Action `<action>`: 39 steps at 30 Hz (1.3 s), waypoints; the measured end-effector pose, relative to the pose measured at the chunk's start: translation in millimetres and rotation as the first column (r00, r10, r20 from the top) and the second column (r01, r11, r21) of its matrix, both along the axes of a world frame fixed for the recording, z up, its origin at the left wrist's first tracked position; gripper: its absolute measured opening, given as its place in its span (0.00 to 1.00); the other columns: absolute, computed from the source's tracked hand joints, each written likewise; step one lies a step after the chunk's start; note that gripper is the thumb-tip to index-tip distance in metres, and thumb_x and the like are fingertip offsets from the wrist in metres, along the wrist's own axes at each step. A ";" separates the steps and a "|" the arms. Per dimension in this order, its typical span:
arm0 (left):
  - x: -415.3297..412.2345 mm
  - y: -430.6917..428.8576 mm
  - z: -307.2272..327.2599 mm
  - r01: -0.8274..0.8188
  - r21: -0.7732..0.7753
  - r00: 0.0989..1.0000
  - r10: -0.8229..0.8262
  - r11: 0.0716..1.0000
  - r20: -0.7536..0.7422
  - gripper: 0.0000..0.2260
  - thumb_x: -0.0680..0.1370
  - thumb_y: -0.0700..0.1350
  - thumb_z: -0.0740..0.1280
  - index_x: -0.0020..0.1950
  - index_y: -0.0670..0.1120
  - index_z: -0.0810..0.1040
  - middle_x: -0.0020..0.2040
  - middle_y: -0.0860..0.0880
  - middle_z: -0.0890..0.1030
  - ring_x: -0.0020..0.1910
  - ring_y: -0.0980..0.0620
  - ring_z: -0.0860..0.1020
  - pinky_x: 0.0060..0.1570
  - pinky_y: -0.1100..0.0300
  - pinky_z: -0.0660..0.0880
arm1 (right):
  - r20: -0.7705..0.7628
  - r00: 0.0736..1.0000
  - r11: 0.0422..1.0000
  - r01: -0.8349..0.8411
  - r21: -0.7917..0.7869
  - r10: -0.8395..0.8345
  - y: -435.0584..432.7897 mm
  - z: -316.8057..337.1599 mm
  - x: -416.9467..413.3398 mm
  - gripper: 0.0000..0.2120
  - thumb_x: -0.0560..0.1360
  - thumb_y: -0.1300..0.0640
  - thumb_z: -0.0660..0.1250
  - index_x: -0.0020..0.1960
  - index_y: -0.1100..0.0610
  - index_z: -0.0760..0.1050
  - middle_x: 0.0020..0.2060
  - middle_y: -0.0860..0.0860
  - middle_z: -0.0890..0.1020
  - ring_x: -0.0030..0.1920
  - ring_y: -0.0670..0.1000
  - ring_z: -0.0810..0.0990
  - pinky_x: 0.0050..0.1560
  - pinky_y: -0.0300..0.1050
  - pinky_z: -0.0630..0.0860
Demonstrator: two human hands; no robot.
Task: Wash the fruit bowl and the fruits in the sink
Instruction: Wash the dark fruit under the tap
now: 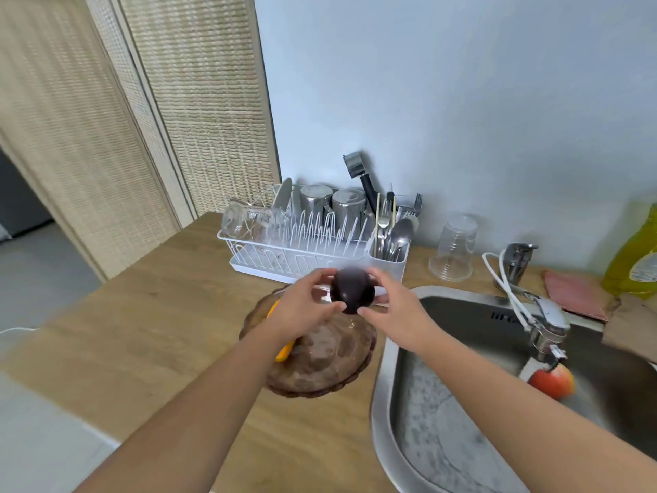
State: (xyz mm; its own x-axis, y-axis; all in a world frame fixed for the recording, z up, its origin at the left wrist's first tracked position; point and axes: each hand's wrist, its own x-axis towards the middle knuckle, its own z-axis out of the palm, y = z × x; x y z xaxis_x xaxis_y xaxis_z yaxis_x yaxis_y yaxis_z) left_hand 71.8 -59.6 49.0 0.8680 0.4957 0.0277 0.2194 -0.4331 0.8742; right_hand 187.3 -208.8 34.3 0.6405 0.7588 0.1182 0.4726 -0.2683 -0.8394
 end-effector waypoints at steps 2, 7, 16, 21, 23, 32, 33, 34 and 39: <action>-3.4 19.3 -4.9 -0.002 0.051 0.999 0.005 0.999 -0.054 0.25 0.72 0.42 0.74 0.68 0.49 0.72 0.58 0.54 0.77 0.54 0.56 0.76 0.55 0.62 0.71 | 0.005 1.000 0.999 -0.017 -0.036 0.017 21.0 -7.1 -1.5 0.31 0.72 0.58 0.72 0.70 0.44 0.64 0.62 0.46 0.74 0.47 0.44 0.80 0.54 0.41 0.77; -1.2 54.3 -36.4 -0.001 0.202 0.979 0.043 0.979 -0.199 0.27 0.69 0.55 0.71 0.68 0.56 0.70 0.62 0.56 0.78 0.63 0.54 0.74 0.66 0.49 0.68 | -0.056 0.998 0.995 -0.008 -0.097 0.002 56.2 -33.8 -6.8 0.30 0.73 0.58 0.71 0.70 0.46 0.63 0.64 0.48 0.75 0.49 0.46 0.80 0.54 0.40 0.76; 13.4 62.7 -51.6 0.134 0.490 0.901 0.100 0.862 -0.422 0.26 0.74 0.54 0.67 0.71 0.57 0.66 0.69 0.56 0.72 0.73 0.53 0.62 0.70 0.41 0.51 | 0.136 0.991 0.941 0.044 -0.335 0.002 78.5 -51.1 -5.6 0.31 0.72 0.55 0.70 0.70 0.49 0.60 0.64 0.53 0.74 0.62 0.55 0.74 0.61 0.52 0.74; 10.6 56.9 -49.6 0.096 0.543 0.900 0.160 0.834 -0.404 0.27 0.75 0.55 0.66 0.73 0.58 0.64 0.71 0.55 0.70 0.73 0.51 0.63 0.69 0.40 0.53 | 0.175 0.984 0.918 0.037 -0.394 0.036 76.4 -45.2 -9.4 0.37 0.73 0.52 0.70 0.76 0.53 0.54 0.71 0.55 0.68 0.70 0.56 0.68 0.68 0.51 0.69; 10.4 48.2 -45.0 0.057 0.573 0.909 0.194 0.818 -0.368 0.27 0.75 0.55 0.65 0.73 0.58 0.62 0.72 0.53 0.68 0.72 0.50 0.63 0.69 0.41 0.55 | 0.195 0.980 0.925 0.035 -0.378 0.043 68.8 -38.1 -12.4 0.38 0.73 0.52 0.70 0.76 0.52 0.53 0.71 0.54 0.67 0.70 0.55 0.68 0.68 0.49 0.68; 19.5 -49.1 -40.6 -0.025 0.491 0.999 0.005 0.871 0.041 0.15 0.74 0.46 0.66 0.61 0.52 0.76 0.54 0.52 0.79 0.56 0.51 0.74 0.58 0.54 0.72 | 0.117 0.987 0.983 0.125 -0.133 -0.109 -35.3 -23.6 -15.5 0.21 0.73 0.57 0.69 0.65 0.50 0.71 0.57 0.47 0.76 0.56 0.46 0.75 0.58 0.39 0.71; 22.2 -64.4 -43.0 0.003 0.464 0.998 -0.030 0.886 0.051 0.14 0.74 0.45 0.66 0.60 0.51 0.76 0.52 0.52 0.79 0.54 0.52 0.75 0.56 0.55 0.73 | 0.103 0.983 0.980 0.166 -0.111 -0.155 -52.2 -26.6 -14.5 0.19 0.73 0.58 0.69 0.62 0.50 0.72 0.55 0.46 0.77 0.52 0.45 0.76 0.55 0.38 0.72; 27.0 -82.1 -46.7 0.044 0.436 0.996 -0.076 0.899 0.056 0.13 0.74 0.44 0.67 0.59 0.51 0.77 0.51 0.52 0.79 0.52 0.53 0.75 0.56 0.56 0.73 | 0.094 0.976 0.973 0.207 -0.101 -0.198 -73.2 -30.4 -12.6 0.17 0.73 0.59 0.69 0.60 0.50 0.74 0.52 0.46 0.77 0.50 0.45 0.77 0.52 0.37 0.71; 53.8 -167.8 -73.6 0.294 0.282 0.954 -0.297 0.913 -0.031 0.11 0.75 0.42 0.67 0.57 0.50 0.77 0.49 0.55 0.77 0.50 0.58 0.75 0.54 0.64 0.72 | 0.060 0.931 0.906 0.364 -0.215 -0.360 -178.9 -60.6 -6.9 0.09 0.72 0.60 0.70 0.47 0.47 0.75 0.41 0.44 0.80 0.39 0.45 0.78 0.40 0.33 0.71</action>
State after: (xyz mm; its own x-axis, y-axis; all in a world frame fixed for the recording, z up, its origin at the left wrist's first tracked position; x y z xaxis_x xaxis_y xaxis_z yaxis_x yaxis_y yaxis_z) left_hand 125.6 -227.4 -24.6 0.9725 0.1868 0.1392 0.0338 -0.7044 0.7090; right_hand 180.4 -387.6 -26.3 0.8755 0.4832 -0.0092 0.3232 -0.5996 -0.7321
